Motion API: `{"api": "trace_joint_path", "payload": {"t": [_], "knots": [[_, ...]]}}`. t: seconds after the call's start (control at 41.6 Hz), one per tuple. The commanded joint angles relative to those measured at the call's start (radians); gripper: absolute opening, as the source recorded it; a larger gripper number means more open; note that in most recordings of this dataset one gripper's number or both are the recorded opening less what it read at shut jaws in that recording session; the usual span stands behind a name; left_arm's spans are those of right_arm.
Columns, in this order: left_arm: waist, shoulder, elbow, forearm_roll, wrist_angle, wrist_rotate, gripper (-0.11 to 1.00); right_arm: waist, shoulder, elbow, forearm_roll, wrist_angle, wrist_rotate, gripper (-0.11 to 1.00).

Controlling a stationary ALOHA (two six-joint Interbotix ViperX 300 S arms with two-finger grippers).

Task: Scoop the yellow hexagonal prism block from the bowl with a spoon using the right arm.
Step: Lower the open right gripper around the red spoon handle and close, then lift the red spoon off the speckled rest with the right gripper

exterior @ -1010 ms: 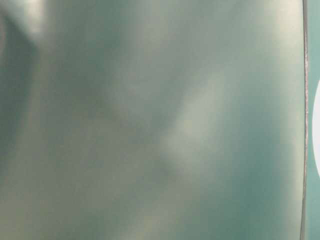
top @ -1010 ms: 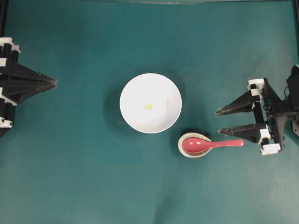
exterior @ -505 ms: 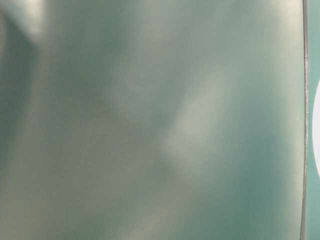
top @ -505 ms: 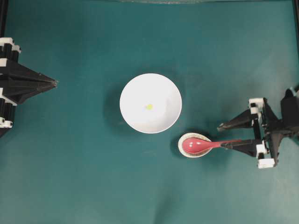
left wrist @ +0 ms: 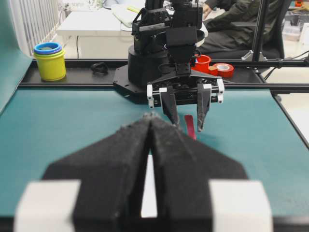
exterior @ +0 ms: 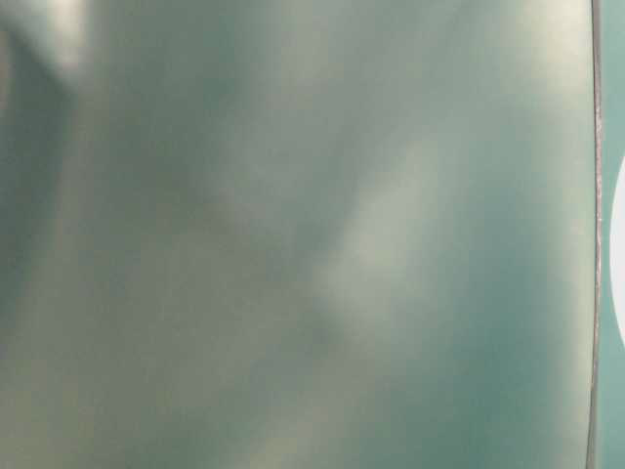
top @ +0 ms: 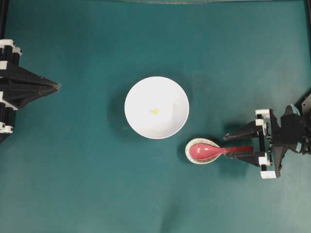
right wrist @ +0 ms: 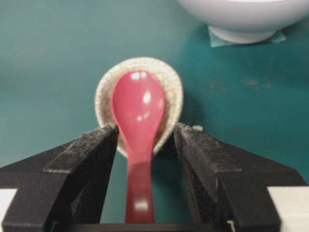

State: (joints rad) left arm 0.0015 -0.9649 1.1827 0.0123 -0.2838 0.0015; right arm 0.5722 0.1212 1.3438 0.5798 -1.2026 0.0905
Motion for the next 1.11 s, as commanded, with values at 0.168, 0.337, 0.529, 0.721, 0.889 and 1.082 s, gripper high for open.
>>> {"api": "trace_joint_path", "payload": {"t": [0.168,0.337,0.529,0.721,0.889,1.082], "knots": [[0.002,0.009,-0.020,0.002,-0.005,-0.002,-0.01,0.021,0.012,-0.021,0.005,0.041,0.005,0.57],[0.002,0.009,-0.020,0.003,-0.005,-0.002,-0.01,0.021,0.026,-0.026,0.015,0.078,0.005,0.57],[0.002,0.009,-0.020,0.003,-0.005,-0.002,0.00,0.021,0.028,-0.025,0.015,0.078,0.005,0.57],[0.002,0.009,-0.020,0.003,-0.005,0.002,0.00,0.021,0.028,-0.026,0.017,0.075,0.005,0.57],[0.002,0.009,-0.020,0.002,-0.005,0.002,-0.01,0.021,0.028,-0.029,0.015,0.077,0.005,0.54],[0.002,0.009,-0.020,0.002,-0.005,0.002,-0.01,0.023,0.026,-0.029,0.012,0.077,0.005,0.29]]}}
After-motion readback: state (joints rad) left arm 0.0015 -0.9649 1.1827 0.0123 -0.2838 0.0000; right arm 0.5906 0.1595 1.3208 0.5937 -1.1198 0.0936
